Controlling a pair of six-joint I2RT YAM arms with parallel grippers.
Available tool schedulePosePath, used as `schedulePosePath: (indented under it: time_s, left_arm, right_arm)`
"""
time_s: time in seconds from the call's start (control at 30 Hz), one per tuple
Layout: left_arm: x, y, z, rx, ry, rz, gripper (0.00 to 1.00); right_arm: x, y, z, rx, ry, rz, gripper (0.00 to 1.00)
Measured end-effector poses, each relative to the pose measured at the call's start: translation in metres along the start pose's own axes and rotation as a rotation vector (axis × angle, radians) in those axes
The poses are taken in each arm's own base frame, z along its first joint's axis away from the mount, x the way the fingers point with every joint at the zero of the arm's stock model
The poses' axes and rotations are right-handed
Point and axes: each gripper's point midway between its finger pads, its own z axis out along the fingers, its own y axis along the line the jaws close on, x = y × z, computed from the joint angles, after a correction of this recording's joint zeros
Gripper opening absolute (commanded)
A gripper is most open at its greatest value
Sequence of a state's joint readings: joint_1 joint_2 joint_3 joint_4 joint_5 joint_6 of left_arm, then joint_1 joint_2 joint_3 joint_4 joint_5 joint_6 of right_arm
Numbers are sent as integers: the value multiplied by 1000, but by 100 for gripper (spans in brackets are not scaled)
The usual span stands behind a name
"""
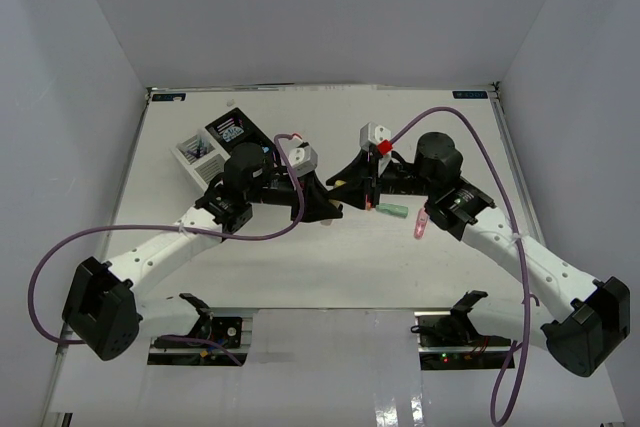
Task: Sort the stationery into containers
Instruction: Close the pen cap on the pen.
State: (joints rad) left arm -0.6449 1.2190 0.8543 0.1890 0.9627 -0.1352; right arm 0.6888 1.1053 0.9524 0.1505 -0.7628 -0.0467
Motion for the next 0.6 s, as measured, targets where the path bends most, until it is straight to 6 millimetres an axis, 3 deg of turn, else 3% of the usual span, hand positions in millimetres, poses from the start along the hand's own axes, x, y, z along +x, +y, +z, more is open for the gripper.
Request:
schedulePosePath:
  time_s: [0.47, 0.6]
  left_arm:
    - [-2, 0, -1, -7, -8, 14, 0]
    - [-2, -1, -1, 2, -9, 16, 0]
  right_arm:
    - [6, -1, 0, 6, 19, 39, 47]
    - [6, -5, -1, 27, 18, 38, 59]
